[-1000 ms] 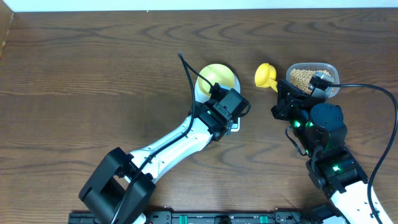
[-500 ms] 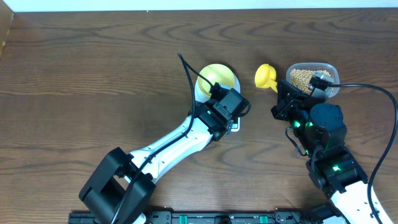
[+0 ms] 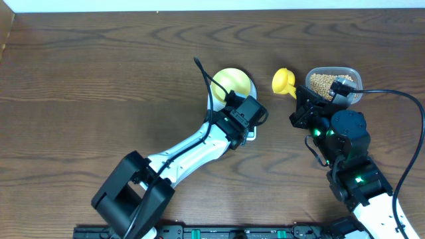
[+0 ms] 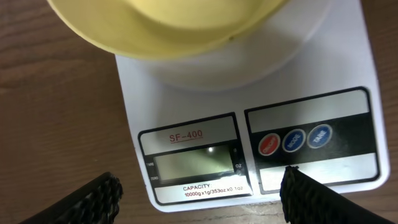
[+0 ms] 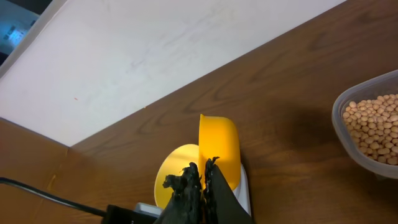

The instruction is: Scoop item into bowl and weigh 50g on scale

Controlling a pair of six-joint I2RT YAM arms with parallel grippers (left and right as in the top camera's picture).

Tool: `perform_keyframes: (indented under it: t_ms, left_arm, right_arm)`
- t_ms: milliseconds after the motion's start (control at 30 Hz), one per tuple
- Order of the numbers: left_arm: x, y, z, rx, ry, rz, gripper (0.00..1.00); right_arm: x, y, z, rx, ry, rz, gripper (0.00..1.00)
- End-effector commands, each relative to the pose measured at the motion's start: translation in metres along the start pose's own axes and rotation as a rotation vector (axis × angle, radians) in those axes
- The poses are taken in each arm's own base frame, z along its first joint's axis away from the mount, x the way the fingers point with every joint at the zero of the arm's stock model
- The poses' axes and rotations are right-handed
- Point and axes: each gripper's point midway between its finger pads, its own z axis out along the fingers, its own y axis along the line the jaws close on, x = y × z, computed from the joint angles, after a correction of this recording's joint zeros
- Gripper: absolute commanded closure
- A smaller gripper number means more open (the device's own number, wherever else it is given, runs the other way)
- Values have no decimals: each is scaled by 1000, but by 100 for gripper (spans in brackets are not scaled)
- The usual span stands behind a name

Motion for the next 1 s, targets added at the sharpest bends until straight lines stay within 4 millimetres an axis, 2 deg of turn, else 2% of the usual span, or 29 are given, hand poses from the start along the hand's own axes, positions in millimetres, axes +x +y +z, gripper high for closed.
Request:
perform_keyframes:
  t_ms: [0,967]
  left_arm:
    - [9,2,7,-24,20,3,17]
    - [7,1,9,-21,12,-2,17]
  right_arm:
    - [-12,3,-4,0,-37,7,99]
    - [-12,3,-4,0,-37,7,99]
